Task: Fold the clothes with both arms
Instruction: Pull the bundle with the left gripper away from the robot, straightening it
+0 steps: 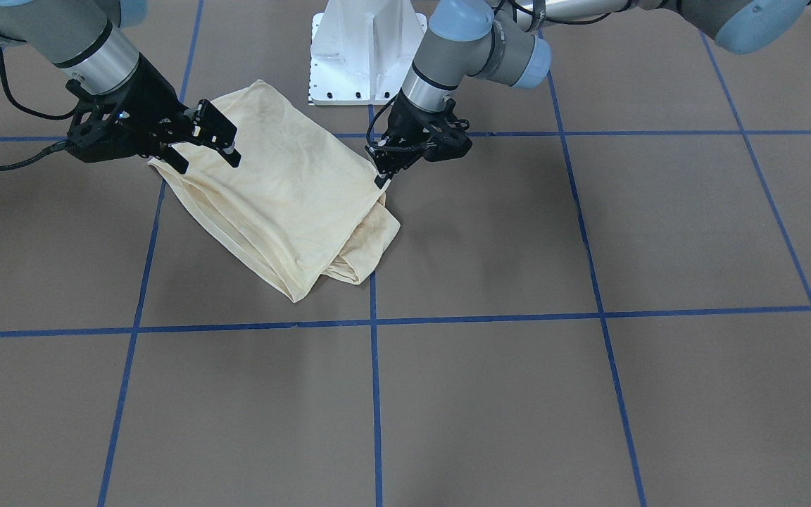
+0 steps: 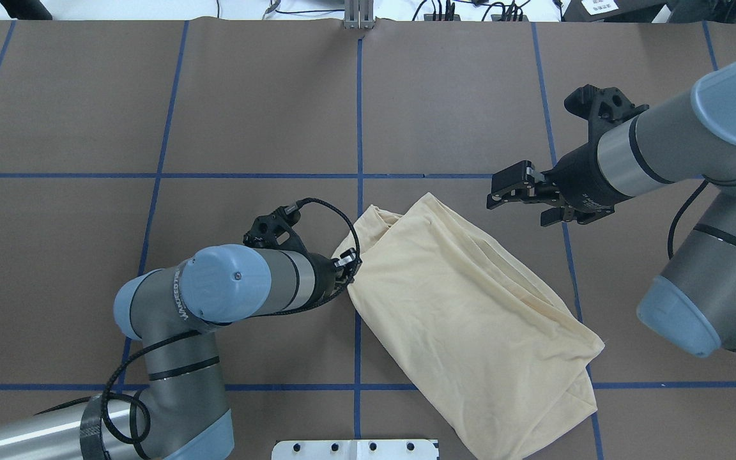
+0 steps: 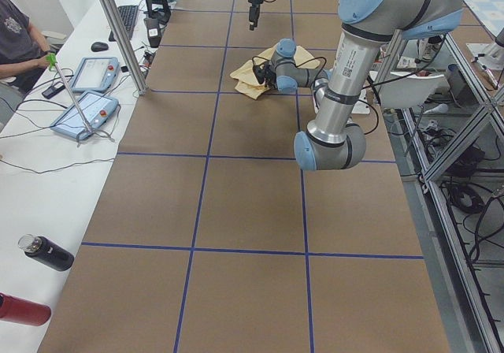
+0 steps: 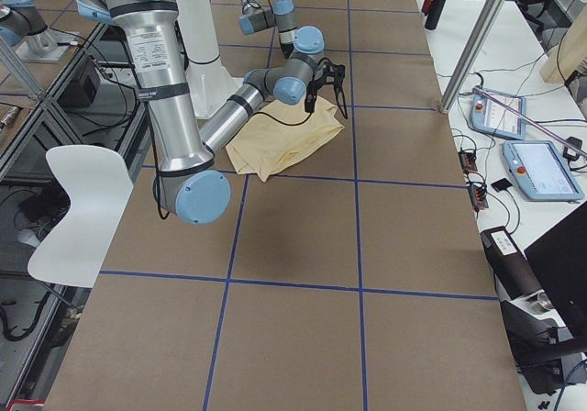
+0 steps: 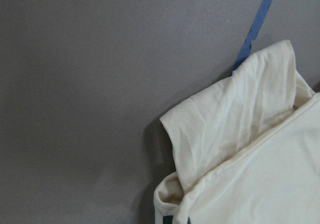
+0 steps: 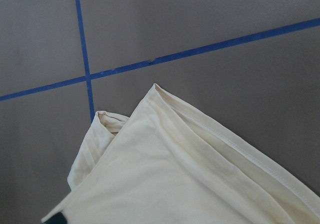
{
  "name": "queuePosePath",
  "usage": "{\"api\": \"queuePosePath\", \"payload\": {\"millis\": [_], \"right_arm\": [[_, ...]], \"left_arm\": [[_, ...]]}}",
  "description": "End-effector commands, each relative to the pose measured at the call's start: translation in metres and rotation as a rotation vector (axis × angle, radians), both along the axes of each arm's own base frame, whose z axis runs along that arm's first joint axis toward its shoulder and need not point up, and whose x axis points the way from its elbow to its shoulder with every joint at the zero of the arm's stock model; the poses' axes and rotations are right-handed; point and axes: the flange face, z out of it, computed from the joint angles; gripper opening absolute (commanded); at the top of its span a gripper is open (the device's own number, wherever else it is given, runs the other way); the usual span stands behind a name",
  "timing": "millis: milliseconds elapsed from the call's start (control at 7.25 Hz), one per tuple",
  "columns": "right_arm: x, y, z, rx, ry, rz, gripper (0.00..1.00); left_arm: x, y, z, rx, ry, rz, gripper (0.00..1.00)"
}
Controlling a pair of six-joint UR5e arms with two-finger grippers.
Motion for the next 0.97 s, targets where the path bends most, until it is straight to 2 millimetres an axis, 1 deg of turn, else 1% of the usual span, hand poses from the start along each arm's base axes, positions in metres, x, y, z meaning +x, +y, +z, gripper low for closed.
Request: {"api": "queuePosePath", "payload": {"millis": [0, 138, 276, 414, 552, 690, 828], "right_arm": [[0.0, 0.0, 0.004, -0.003, 0.006, 0.003, 1.0], [0.001, -0.001, 0.004, -0.003, 0.008, 0.007, 1.0], [0.001, -0.001, 0.004, -0.002, 0.008, 0.008, 1.0], [0.001, -0.001, 0.004, -0.002, 0.008, 0.008, 1.0], [0.001, -0.001, 0.005, -0.003, 0.009, 0.008, 1.0], [0.001, -0.002, 0.005, -0.004, 0.01, 0.01, 1.0], [0.001, -0.003, 0.007, -0.007, 0.013, 0.013, 1.0]], "left_arm": [[-0.03, -0.041, 0.004, -0.015, -0.03, -0.069, 0.0], [-0.037, -0.063, 0.013, -0.013, -0.057, -0.098, 0.0], [-0.04, -0.091, 0.029, -0.012, -0.092, -0.135, 0.0], [-0.043, -0.115, 0.036, 0.054, -0.145, -0.13, 0.0], [-0.044, -0.144, 0.043, 0.071, -0.177, -0.152, 0.0], [-0.034, -0.173, 0.043, 0.084, -0.167, -0.174, 0.0], [-0.018, -0.194, 0.043, 0.142, -0.163, -0.207, 0.0]]}}
